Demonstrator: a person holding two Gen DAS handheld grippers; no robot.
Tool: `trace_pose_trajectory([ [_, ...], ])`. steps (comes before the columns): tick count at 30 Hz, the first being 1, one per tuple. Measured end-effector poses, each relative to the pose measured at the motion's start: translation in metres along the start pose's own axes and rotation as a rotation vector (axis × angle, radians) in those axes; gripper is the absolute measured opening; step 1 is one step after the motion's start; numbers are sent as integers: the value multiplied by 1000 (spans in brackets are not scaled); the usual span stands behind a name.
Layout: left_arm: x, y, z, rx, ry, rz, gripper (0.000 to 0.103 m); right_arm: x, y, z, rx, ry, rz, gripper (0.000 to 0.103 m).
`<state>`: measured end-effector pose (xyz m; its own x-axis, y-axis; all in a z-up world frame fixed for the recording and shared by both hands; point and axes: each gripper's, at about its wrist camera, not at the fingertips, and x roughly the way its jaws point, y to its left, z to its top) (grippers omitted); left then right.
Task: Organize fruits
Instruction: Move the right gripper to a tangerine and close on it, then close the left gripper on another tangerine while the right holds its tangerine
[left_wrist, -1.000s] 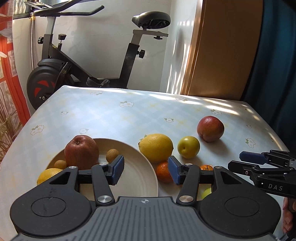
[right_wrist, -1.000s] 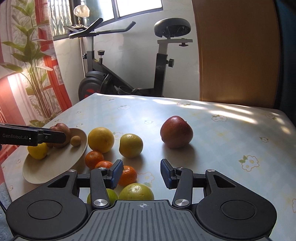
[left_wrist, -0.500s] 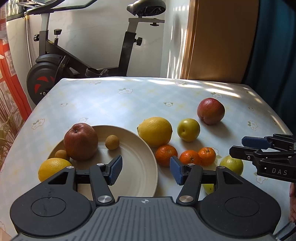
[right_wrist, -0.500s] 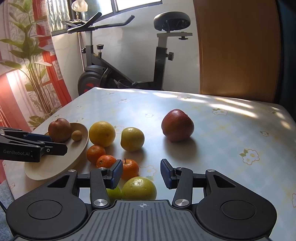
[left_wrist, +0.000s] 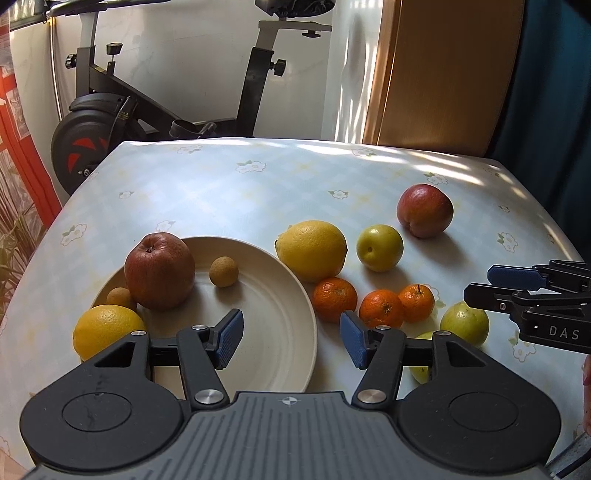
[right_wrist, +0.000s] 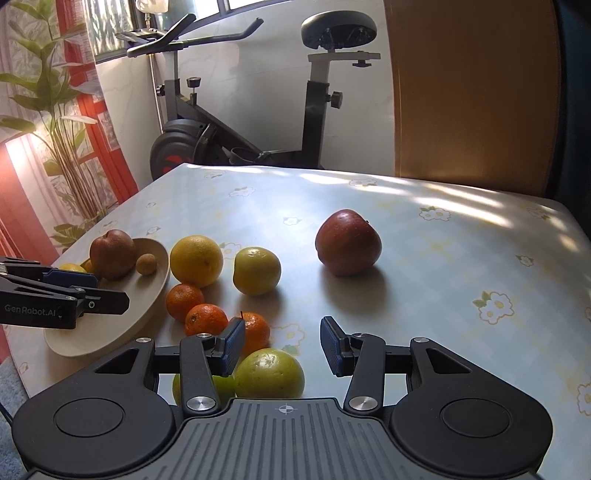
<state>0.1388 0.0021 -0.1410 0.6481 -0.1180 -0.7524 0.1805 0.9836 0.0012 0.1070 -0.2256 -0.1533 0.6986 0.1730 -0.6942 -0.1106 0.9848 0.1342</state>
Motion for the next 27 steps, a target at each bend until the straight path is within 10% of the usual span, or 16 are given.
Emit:
trace_pose_trajectory([
  [27,10,7,2,2,-13,-55,61,66,8,22,-101,227,156,31],
])
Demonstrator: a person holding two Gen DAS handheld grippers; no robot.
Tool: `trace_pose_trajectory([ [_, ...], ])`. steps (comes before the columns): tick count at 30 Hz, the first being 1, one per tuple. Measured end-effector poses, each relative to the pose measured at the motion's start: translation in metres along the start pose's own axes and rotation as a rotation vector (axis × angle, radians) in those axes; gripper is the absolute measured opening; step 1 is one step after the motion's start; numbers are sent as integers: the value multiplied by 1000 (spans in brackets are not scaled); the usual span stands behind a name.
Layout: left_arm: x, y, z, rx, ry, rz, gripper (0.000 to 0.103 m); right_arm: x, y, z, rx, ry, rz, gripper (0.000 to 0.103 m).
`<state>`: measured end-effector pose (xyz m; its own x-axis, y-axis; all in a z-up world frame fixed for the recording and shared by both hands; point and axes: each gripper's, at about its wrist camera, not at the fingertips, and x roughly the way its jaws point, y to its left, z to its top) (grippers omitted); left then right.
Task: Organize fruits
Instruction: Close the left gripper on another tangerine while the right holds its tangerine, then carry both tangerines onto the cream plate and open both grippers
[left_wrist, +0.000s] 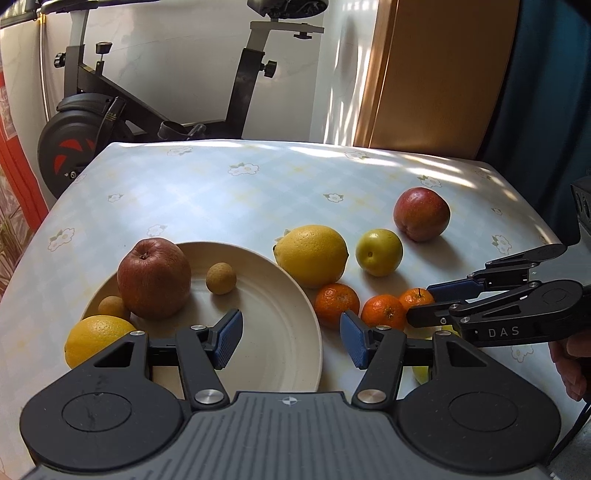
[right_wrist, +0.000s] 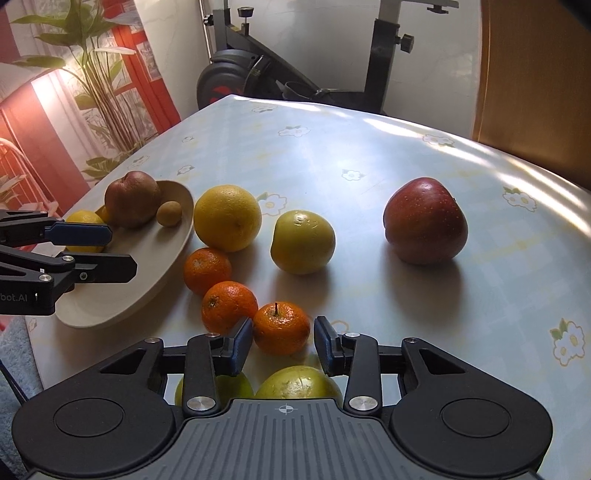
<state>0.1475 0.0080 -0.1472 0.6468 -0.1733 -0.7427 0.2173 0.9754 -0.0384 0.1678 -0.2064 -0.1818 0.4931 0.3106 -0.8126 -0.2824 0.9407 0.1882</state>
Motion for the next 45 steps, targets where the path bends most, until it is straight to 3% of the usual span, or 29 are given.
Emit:
trace_pose_trajectory([
  [6,4,-5,2,8,4,-72,46,-9,-6,-4,28,-42,-20,30],
  [11,15,-27,7,79,20,-158,43,-24,-15,-11,65,-93,-51,30],
  [14,28,-39,9,96,50,-212,37,-33,-19,-16,75,-114,-71,30],
  [19,53,-44,8,36,132,-246,37,-44,-30,-22,99,-140,-88,30],
  [32,64,-59,13,92,127,-159,38,-52,-39,-31,136,-169,-81,30],
  [45,76,-66,11,102,147,-144,40,-56,-39,-33,143,-182,-80,30],
])
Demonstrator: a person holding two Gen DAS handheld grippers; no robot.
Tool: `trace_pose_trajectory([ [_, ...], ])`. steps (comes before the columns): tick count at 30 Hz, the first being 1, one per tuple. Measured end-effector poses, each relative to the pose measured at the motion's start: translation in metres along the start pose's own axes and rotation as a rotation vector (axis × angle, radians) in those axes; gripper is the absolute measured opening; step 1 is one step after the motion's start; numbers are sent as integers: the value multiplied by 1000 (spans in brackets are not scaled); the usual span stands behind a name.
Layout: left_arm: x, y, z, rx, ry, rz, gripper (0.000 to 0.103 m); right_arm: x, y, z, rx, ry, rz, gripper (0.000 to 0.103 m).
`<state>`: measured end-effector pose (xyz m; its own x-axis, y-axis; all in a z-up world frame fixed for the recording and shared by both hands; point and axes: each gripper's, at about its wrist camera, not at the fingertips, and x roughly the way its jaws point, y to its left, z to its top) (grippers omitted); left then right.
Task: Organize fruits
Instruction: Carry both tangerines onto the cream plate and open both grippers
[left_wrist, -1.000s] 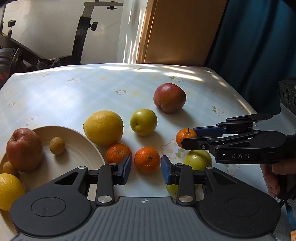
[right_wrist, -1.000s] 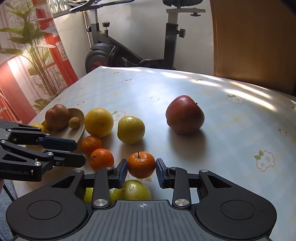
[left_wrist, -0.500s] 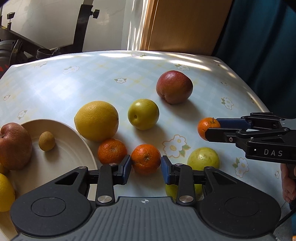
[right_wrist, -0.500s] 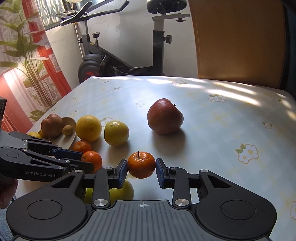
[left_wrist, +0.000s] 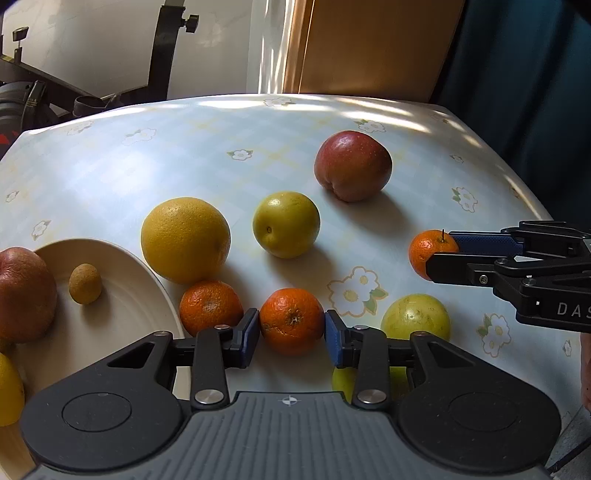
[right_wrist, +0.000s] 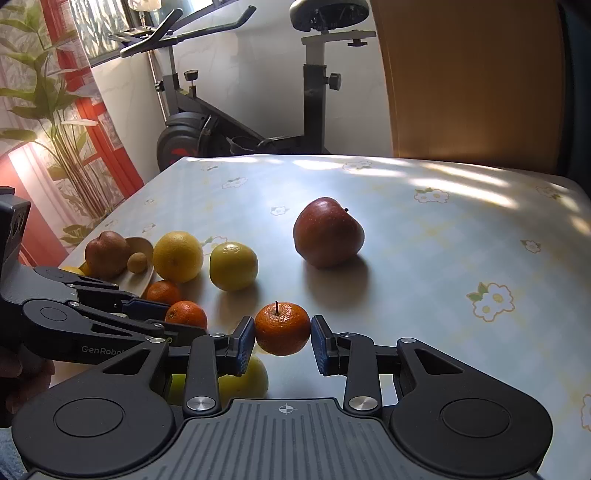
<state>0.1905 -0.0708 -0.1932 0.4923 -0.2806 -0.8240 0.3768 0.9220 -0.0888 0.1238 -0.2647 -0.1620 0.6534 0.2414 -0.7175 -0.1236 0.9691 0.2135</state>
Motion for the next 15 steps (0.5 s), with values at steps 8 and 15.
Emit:
trace_pose_trajectory([
  [8,-11,-3,-3,10,-19,-17,40,-2,4,1,-4,-2,5,30],
  [15,-43,2,-8,13,-71,-12,40,-7,16,7,-25,-12,21,30],
])
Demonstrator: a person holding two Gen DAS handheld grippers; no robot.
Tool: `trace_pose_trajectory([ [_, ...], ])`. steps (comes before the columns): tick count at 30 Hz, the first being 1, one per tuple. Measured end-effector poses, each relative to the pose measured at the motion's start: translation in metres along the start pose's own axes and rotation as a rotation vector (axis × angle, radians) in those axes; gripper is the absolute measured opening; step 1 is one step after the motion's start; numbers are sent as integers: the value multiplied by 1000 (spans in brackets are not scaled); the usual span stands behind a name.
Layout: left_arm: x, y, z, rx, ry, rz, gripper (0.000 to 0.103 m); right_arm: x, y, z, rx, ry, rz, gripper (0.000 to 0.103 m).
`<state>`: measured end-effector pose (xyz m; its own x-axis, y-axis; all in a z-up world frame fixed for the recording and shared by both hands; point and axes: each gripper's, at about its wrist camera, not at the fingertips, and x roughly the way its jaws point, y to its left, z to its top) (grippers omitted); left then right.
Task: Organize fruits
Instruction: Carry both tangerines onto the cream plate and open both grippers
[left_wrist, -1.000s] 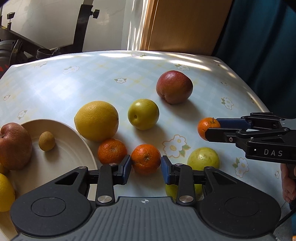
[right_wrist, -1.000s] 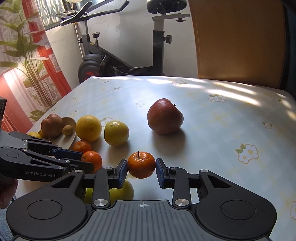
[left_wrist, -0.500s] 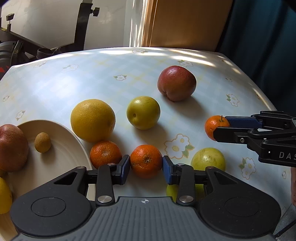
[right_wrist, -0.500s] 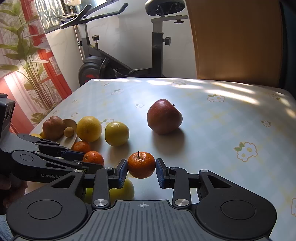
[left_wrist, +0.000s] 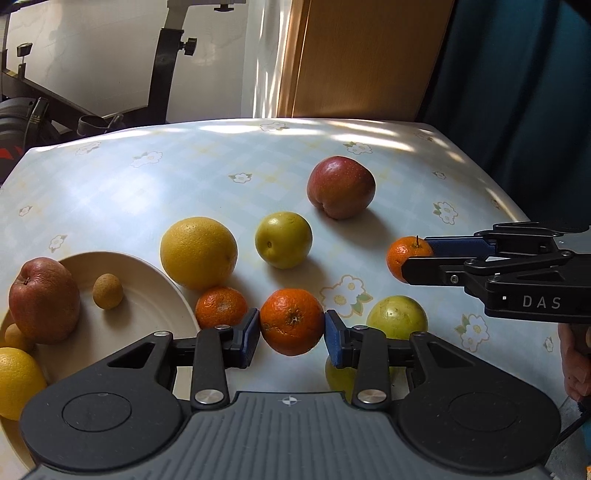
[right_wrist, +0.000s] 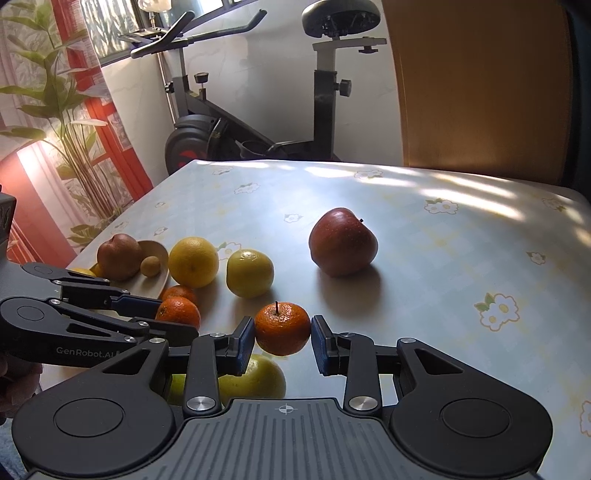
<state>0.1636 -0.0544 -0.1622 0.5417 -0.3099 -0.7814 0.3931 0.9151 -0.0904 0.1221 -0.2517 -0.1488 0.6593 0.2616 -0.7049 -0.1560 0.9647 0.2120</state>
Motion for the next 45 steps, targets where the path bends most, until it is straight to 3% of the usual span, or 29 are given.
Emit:
trace_pose_trajectory([
  [9,-58,51,-21,-113,-62,72,40,26,60,23,-141,18,106,30],
  [14,-70,86,-37,-185,-43,135,40,52,98,38,-229,31,194,30],
  [19,-72,115,-50,-249,-14,169,40,87,129,51,-296,98,218,30],
  [31,-60,134,-65,-260,41,204,40,139,166,49,-423,197,161,30],
  [45,-59,133,-68,-263,25,223,40,142,170,49,-441,156,140,31],
])
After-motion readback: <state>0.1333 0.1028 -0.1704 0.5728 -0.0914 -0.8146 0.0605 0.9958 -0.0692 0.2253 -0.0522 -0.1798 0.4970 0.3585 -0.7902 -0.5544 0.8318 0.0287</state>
